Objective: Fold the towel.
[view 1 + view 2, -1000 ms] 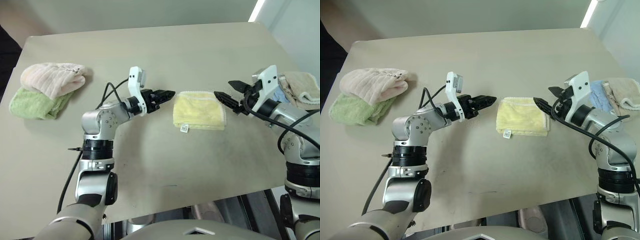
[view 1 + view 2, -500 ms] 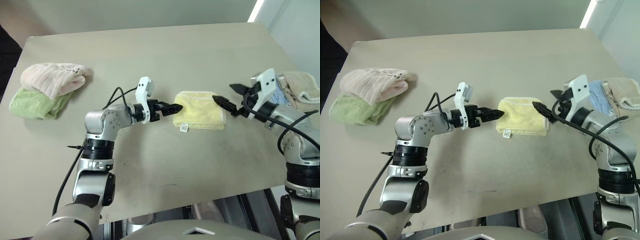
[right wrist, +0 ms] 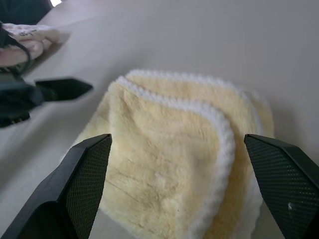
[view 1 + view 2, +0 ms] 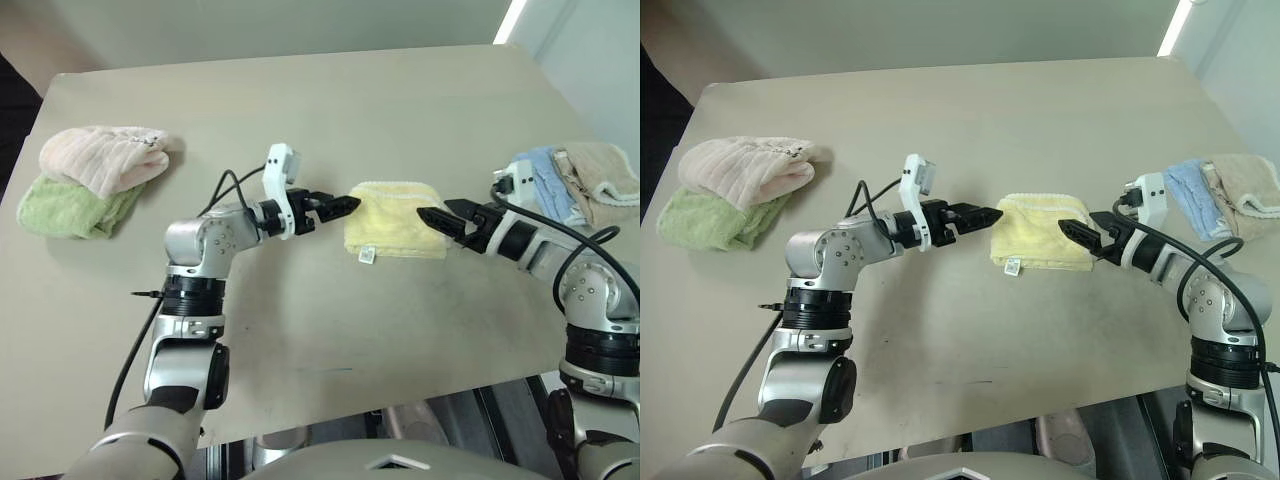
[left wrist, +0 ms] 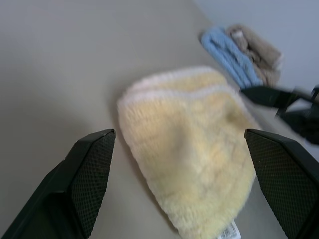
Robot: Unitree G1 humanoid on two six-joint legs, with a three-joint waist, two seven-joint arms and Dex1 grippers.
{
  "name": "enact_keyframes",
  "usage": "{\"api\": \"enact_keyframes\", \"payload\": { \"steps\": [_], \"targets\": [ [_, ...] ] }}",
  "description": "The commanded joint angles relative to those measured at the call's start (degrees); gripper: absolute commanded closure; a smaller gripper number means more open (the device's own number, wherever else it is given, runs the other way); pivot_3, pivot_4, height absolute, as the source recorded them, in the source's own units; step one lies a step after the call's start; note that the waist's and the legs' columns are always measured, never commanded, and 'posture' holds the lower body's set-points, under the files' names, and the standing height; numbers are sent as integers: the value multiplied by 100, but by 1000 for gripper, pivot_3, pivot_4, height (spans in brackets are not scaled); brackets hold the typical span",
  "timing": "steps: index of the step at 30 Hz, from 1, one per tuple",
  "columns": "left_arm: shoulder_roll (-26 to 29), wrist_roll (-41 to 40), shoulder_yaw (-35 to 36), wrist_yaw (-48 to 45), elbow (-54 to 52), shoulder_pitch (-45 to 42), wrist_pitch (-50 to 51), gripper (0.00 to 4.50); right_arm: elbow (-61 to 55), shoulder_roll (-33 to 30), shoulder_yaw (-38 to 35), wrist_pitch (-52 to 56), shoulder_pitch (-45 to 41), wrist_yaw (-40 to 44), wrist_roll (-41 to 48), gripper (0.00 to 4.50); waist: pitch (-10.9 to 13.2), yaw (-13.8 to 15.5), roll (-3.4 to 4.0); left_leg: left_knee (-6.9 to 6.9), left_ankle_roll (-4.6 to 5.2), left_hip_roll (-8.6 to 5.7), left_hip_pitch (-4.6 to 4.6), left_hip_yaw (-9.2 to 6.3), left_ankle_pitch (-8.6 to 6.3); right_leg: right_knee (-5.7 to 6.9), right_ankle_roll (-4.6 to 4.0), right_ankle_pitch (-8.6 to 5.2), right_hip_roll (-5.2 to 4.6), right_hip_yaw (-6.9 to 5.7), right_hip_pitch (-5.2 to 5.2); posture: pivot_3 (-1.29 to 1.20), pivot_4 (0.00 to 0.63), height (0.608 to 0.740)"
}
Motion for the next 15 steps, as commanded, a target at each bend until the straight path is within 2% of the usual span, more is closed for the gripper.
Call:
{"api": "enact_keyframes", "payload": {
  "steps": [1, 14, 15],
  "targets": [
    [-23, -70, 77, -41, -40, -122, -153, 45, -102, -11, -173, 21, -73, -70, 132, 0, 0, 0, 0, 0, 0, 0, 0, 0, 0, 0, 0, 0, 0, 1, 0, 0, 150, 740],
    [-23, -70, 76, -43, -34, -122, -164, 45, -102, -25, -164, 22, -72, -104, 172, 0, 0, -1, 0, 0, 3, -1, 0, 2, -2, 0, 3, 3, 1, 7, -3, 0, 150, 740],
    [-30, -178, 227, -16, -206, -36, -197, 45, 239, -7, -70, -52, -91, -216, -46, 0, 0, -3, -1, 0, 3, -1, 0, 2, -2, 0, 3, 3, 1, 7, -3, 0, 150, 740]
  ]
}}
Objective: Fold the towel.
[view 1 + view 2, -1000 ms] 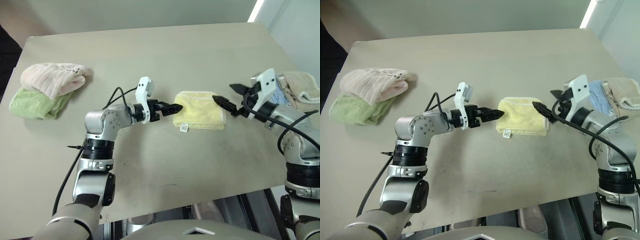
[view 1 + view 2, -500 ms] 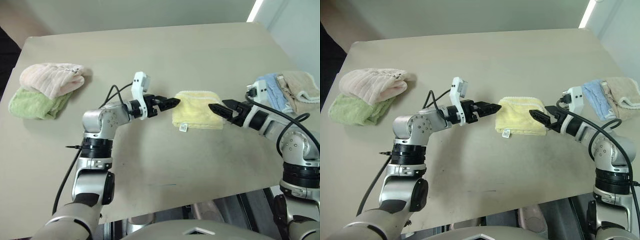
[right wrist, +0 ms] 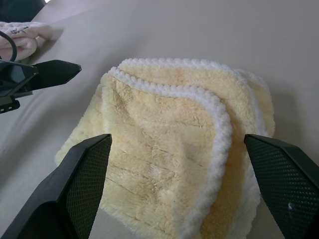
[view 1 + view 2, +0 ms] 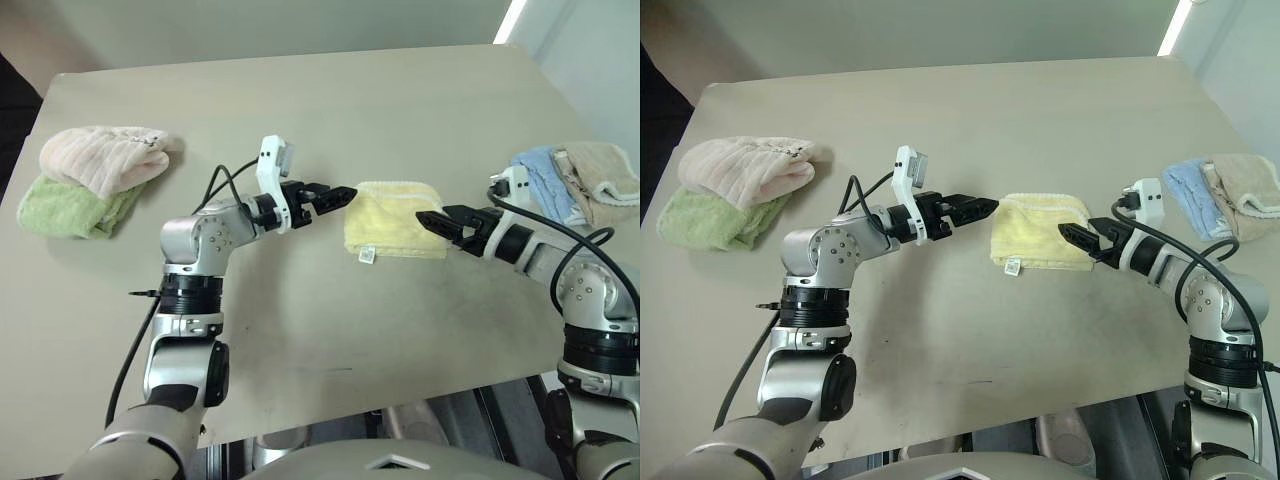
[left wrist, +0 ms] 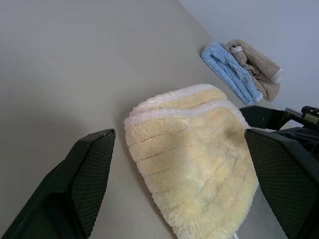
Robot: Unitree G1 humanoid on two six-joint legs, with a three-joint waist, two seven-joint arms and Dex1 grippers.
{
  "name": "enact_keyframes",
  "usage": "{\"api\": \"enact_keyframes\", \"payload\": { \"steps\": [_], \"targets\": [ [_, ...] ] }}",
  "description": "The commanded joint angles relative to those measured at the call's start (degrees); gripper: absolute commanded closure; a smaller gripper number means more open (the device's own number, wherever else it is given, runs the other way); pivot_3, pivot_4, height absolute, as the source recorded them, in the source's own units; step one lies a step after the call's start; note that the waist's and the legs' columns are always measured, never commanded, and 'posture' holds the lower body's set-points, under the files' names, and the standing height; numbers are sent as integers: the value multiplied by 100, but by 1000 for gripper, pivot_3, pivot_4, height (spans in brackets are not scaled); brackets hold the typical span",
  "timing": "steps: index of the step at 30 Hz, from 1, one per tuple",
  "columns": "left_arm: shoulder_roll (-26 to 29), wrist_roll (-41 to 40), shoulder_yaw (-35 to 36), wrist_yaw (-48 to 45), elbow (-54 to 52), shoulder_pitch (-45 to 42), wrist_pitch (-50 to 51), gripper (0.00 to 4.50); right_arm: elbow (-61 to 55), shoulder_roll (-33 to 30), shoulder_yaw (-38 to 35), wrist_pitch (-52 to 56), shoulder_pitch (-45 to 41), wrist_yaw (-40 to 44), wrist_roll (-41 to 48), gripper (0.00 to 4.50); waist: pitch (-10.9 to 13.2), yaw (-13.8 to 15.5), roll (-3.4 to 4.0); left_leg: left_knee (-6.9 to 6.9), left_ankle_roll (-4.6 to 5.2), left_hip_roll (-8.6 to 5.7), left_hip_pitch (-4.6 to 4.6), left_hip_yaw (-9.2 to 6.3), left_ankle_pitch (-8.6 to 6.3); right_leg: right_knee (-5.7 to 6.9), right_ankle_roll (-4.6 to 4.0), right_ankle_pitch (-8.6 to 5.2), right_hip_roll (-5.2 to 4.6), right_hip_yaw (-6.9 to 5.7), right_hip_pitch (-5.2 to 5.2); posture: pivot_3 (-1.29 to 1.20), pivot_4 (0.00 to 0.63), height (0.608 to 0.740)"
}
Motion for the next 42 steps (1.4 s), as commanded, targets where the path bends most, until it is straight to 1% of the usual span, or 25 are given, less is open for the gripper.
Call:
{"api": "enact_keyframes", "payload": {
  "steps": [1, 4, 13, 18, 22, 25, 29, 38, 41, 42],
  "targets": [
    [-41, -272, 335, 11, -361, 47, -173, 45, 560, 17, 9, -152, -115, -280, -307, 0, -1, -4, -2, 0, 1, 0, 1, 0, -1, 0, 0, 0, 0, 1, 0, 0, 150, 740],
    [-117, -393, 403, 28, -581, 148, -200, 45, 1087, 42, -6, -245, -147, -509, -570, 0, 0, 3, 0, 1, 4, 1, 1, 0, -2, -1, 2, 5, 0, 6, 0, 0, 150, 740],
    [-140, -430, 390, 63, -639, 173, -194, 45, 1199, 69, -19, -264, -203, -481, -595, 0, -2, 2, 0, 3, 20, -11, 7, 22, -8, 0, -9, 12, 6, 67, 2, 0, 150, 740],
    [-139, -453, 379, 69, -661, 184, -188, 45, 1058, 125, -49, -5, -224, -376, -370, 0, -2, 0, 0, 6, 25, -11, 8, 33, -10, -1, -8, 12, 8, 74, 1, 0, 150, 740],
    [-126, -457, 372, 57, -644, 174, -202, 45, 567, 180, 42, 505, -182, -96, 87, 0, -2, -18, 0, 6, 20, -6, 9, 42, -6, -2, -4, 13, 13, 75, -8, 0, 150, 740],
    [-136, -453, 360, 61, -642, 173, -208, 45, 365, 267, 66, 778, -184, -93, 274, 0, -2, -25, 0, 1, 17, -2, 9, 52, -4, -1, 14, 19, 17, 77, -19, 0, 150, 740],
    [-143, -447, 352, 64, -632, 168, -217, 45, 220, 356, 126, 928, -164, -93, 350, 0, -1, -31, 0, -3, 19, 1, 8, 66, -6, -2, 22, 22, 17, 87, -28, 0, 150, 740],
    [-164, -447, 350, 86, -647, 167, -225, 45, 314, 501, 34, 981, -220, -287, 302, 0, -1, -41, 0, 0, 25, 2, 9, 71, -9, -1, 15, 24, 16, 93, -29, 0, 150, 740],
    [-161, -436, 342, 97, -691, 207, -226, 0, 476, 581, -239, 1029, -326, -390, 382, 531, -2, -40, 0, 1, 25, 2, 9, 72, -9, -1, 15, 24, 16, 94, -30, 0, 150, 740],
    [-161, -435, 342, 100, -698, 213, -226, 0, 497, 591, -296, 1044, -351, -409, 401, 847, -1, -40, 0, 0, 25, 2, 9, 73, -9, 0, 15, 24, 16, 95, -31, 0, 150, 740]
  ]
}}
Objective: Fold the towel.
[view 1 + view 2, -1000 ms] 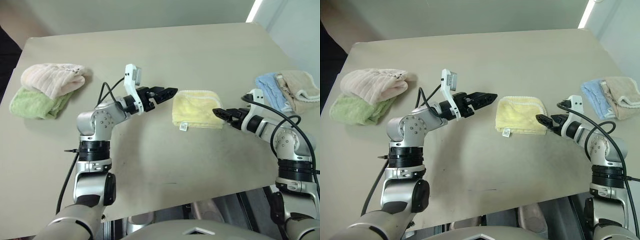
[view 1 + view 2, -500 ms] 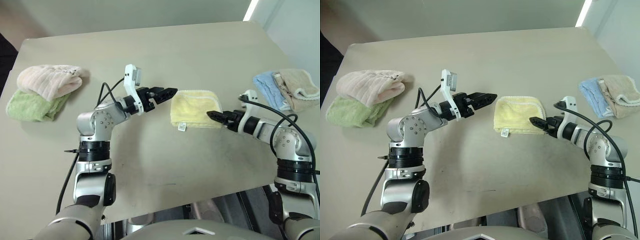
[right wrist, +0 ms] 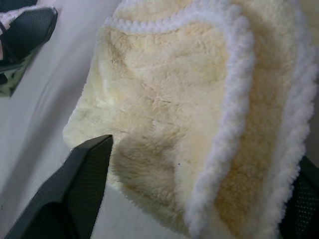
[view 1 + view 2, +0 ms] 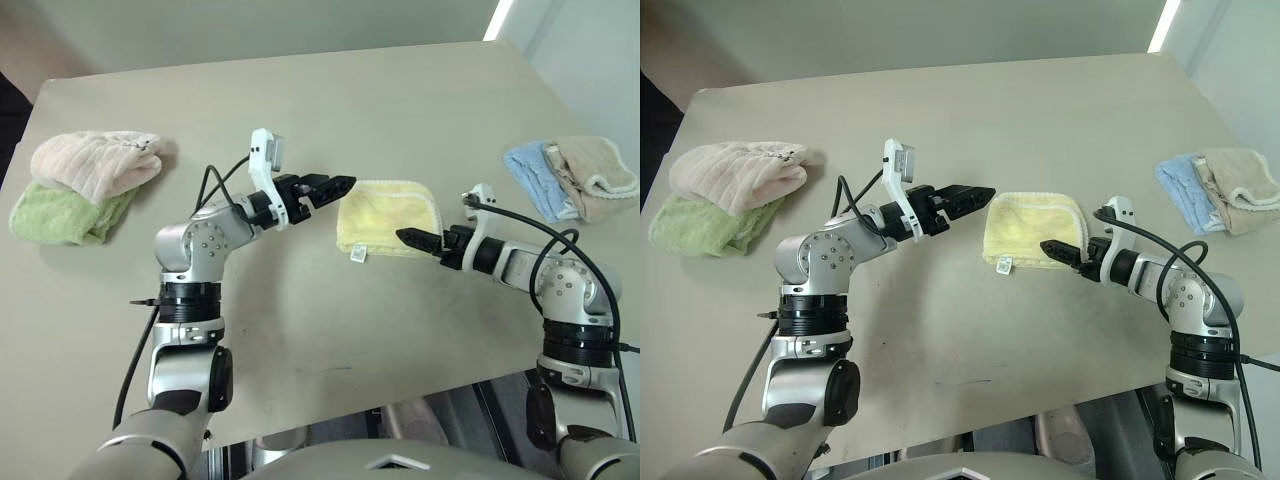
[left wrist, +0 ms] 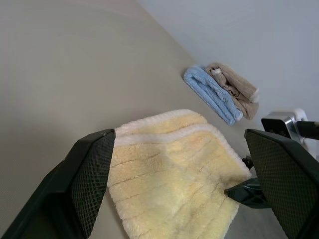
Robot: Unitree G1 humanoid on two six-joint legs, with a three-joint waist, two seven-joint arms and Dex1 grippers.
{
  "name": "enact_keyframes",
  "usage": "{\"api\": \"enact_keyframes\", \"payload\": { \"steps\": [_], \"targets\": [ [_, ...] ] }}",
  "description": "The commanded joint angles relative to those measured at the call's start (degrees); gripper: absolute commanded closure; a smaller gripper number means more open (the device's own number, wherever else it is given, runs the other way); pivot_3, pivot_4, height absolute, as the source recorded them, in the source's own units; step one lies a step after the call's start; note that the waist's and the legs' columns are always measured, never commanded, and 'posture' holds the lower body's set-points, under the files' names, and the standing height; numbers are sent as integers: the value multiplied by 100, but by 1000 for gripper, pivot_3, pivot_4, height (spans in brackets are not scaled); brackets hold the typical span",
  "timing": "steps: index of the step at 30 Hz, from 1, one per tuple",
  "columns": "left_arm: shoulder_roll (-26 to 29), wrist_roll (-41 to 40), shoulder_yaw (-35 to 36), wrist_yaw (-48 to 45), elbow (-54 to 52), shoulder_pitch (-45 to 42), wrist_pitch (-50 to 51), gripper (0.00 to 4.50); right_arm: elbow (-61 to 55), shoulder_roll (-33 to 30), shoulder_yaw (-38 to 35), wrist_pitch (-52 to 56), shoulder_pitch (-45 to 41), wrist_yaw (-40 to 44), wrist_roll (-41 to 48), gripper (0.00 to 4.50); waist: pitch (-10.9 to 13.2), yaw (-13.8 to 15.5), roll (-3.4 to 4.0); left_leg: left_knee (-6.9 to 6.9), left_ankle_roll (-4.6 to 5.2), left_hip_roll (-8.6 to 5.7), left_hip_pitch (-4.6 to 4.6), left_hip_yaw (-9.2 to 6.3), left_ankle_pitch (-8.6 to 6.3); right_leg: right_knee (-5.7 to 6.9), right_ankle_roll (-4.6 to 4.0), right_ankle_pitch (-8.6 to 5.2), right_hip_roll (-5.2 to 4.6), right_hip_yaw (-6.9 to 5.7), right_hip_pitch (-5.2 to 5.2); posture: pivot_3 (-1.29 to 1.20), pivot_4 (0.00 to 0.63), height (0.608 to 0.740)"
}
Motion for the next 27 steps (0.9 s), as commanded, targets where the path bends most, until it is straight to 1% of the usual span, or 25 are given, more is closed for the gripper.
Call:
{"api": "enact_keyframes", "payload": {
  "steps": [1, 6, 9, 10, 11, 17, 22, 24, 25, 27],
  "targets": [
    [-1, -99, -7, -21, -294, 13, -121, 0, -4, 29, -285, 67, -162, -79, 186, 1256, 0, 0, 0, 0, 0, 0, 0, 1, 0, 0, 0, 0, 0, 1, -1, 0, 150, 740],
    [-9, -96, -16, -19, -304, 22, -128, 0, -12, 48, -389, 116, -207, -98, 221, 2978, 0, -1, 0, -1, 1, 0, -1, 3, 0, 0, 1, 0, 0, 1, -3, 0, 150, 740],
    [-22, -91, -31, -18, -309, 30, -137, 0, -42, 52, -442, 141, -221, -116, 260, 4096, 0, -1, 0, -2, 1, 0, 0, 4, -1, 0, 1, 0, 0, 2, -3, 0, 150, 740],
    [-28, -92, -34, -14, -312, 31, -138, 0, -50, 55, -458, 146, -224, -122, 272, 4378, 0, -1, 0, -2, 1, 0, -1, 5, -1, 0, 1, 0, 0, 2, -3, 0, 150, 740],
    [-33, -92, -38, -14, -313, 32, -142, 0, -62, 64, -498, 152, -237, -134, 309, 4447, 0, -1, 0, -1, 1, 0, 0, 5, -1, 0, 1, 0, 0, 3, -3, 0, 150, 740],
    [-55, -86, -49, 10, -332, 45, -154, 0, -158, 43, -718, 68, -323, -213, 451, 4447, 0, -1, 0, 0, 1, 0, 0, 8, -1, 0, 1, 0, 0, 5, -3, 0, 150, 740],
    [-27, -103, -17, 23, -354, 87, -161, 0, 186, -93, -1719, -89, -1045, -783, 700, 4447, 1, -1, 1, 1, 3, -1, -3, 18, 0, 2, -1, 2, -1, 15, -11, 0, 150, 740],
    [-19, -102, -10, 21, -347, 107, -170, 0, 480, -297, -2117, -343, -1408, -1024, 622, 4447, 1, 7, 1, 1, 6, -1, -3, 20, 0, 1, -3, 2, -1, 16, -10, 0, 150, 740],
    [-19, -103, -10, 24, -351, 112, -169, 0, 556, -350, -2202, -400, -1491, -1088, 612, 4447, 1, 25, 1, 1, 8, -1, -4, 20, 0, 1, -3, 2, -3, 16, -10, 0, 150, 740],
    [-40, -99, -21, 28, -333, 110, -185, 0, 1089, -713, -2628, -807, -1909, -1376, 485, 4447, 1, 31, 1, -1, 14, 1, -4, 19, -3, 1, -2, 2, -6, 13, -9, 0, 150, 740]
  ]
}}
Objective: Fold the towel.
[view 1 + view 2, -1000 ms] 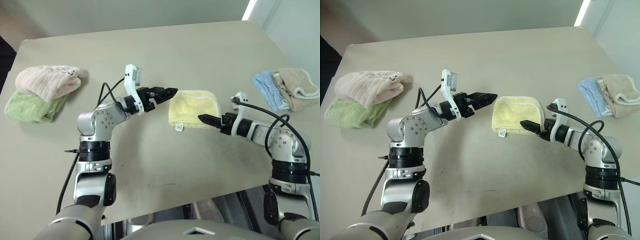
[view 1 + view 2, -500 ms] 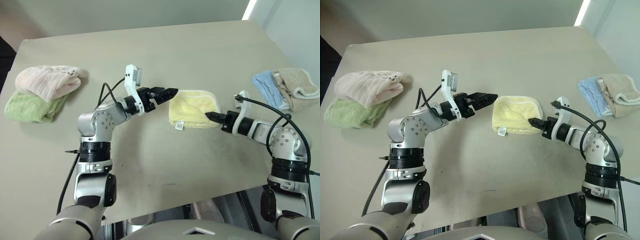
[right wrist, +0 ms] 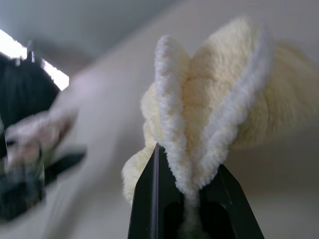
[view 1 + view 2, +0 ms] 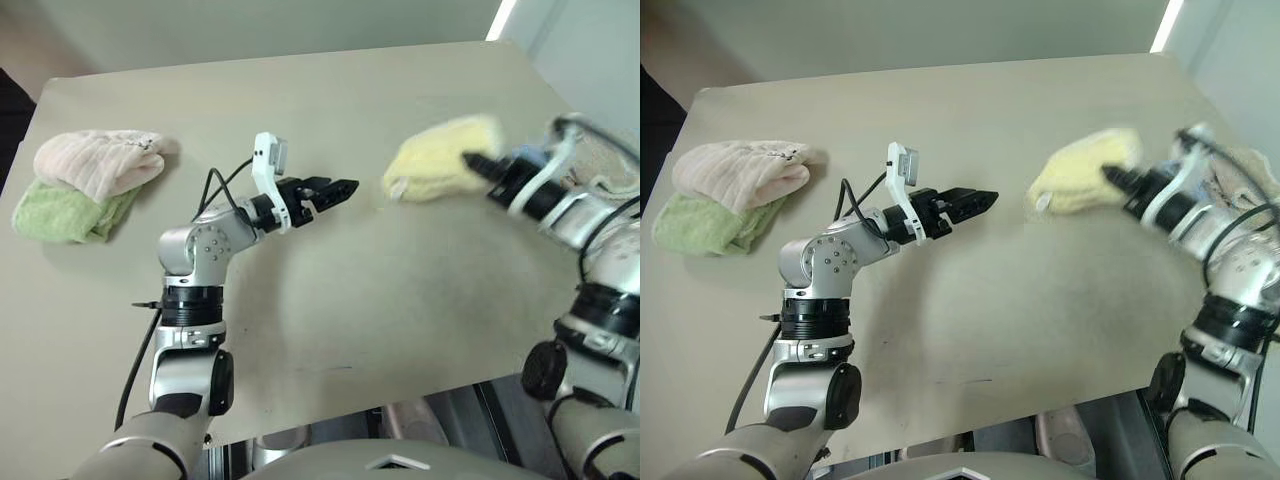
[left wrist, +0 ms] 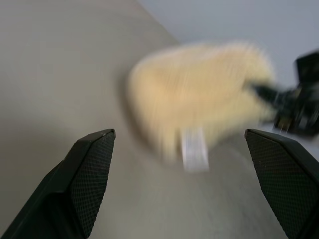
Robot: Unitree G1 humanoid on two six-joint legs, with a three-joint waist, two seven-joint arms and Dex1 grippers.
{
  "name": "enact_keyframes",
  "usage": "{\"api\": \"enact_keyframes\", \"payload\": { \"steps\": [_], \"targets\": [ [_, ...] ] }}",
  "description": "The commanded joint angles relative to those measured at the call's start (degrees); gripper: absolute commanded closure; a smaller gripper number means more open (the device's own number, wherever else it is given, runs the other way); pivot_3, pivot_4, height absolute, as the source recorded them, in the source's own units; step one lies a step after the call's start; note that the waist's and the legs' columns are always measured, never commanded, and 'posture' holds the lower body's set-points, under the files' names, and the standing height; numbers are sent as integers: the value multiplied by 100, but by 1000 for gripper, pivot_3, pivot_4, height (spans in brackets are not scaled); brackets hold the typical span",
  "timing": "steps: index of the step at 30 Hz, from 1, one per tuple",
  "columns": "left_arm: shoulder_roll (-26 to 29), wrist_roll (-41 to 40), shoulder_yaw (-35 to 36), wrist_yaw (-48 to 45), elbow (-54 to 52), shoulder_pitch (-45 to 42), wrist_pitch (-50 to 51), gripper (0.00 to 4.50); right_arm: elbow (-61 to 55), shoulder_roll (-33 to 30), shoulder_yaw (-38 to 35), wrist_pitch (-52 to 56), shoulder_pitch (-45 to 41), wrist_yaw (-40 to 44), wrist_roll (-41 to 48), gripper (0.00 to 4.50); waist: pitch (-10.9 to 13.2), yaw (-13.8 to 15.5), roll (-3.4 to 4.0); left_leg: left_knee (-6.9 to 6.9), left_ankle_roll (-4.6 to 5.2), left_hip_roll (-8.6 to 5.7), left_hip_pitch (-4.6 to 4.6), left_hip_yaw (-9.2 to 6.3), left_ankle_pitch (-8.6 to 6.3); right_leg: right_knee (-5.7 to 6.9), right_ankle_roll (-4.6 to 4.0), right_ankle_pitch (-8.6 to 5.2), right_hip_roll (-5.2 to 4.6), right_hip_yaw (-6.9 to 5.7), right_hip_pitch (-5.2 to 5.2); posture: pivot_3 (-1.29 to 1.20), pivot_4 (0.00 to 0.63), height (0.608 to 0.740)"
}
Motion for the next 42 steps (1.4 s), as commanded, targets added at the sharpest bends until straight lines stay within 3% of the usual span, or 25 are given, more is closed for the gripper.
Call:
{"api": "enact_keyframes", "payload": {
  "steps": [1, 9, 15, 19, 24, 32, 33, 42],
  "targets": [
    [-31, -97, 36, 0, -213, -22, -153, 0, 672, -514, -727, -653, -532, -480, -107, 4447, 0, 10, 1, -1, 2, -1, -3, 1, -1, 0, 1, 0, -3, 2, -4, 0, 150, 740],
    [-114, -79, -10, 15, -143, -57, -214, 0, 3038, -1600, -1254, -2096, -1058, -1317, -809, 4447, 0, 9, 1, -21, 18, 1, -4, 9, -11, 0, 28, 13, -14, 2, -15, 0, 150, 740],
    [-149, -82, -27, 53, -180, -21, -212, 0, 4265, -1766, -1228, -2367, -1065, -1493, -940, 4447, 0, -51, 3, -38, 21, 3, -1, 27, -12, 1, 36, 14, -16, 20, -27, 0, 150, 740],
    [-110, -113, 32, 96, -276, 55, -168, 0, 4495, -1738, -1062, -2255, -965, -1448, -1003, 4447, 0, -57, 4, -37, 24, 4, 0, 30, -10, 2, 41, 18, -17, 25, -26, 0, 150, 740],
    [-95, -150, 39, 138, -336, 109, -149, 0, 4483, -1746, -996, -2244, -952, -1344, -977, 3004, 1, -57, 5, -33, 28, 4, 0, 36, -11, 1, 47, 21, -20, 30, -24, 0, 150, 740],
    [-89, -164, 32, 149, -346, 117, -153, 0, 4481, -1747, -999, -2227, -954, -1303, -967, 202, 1, -58, 5, -32, 32, 4, 0, 39, -13, 1, 46, 23, -22, 30, -23, 0, 150, 740],
    [-89, -164, 31, 149, -346, 118, -153, 0, 4481, -1747, -999, -2226, -954, -1303, -968, 19, 1, -58, 5, -31, 32, 4, 0, 39, -13, 1, 46, 23, -22, 30, -23, 0, 150, 740],
    [-85, -173, 28, 154, -346, 118, -155, 0, 4481, -1747, -1000, -2226, -955, -1302, -968, 19, 1, -57, 5, -32, 32, 4, 0, 40, -13, 1, 46, 23, -22, 30, -23, 0, 150, 740]
  ]
}}
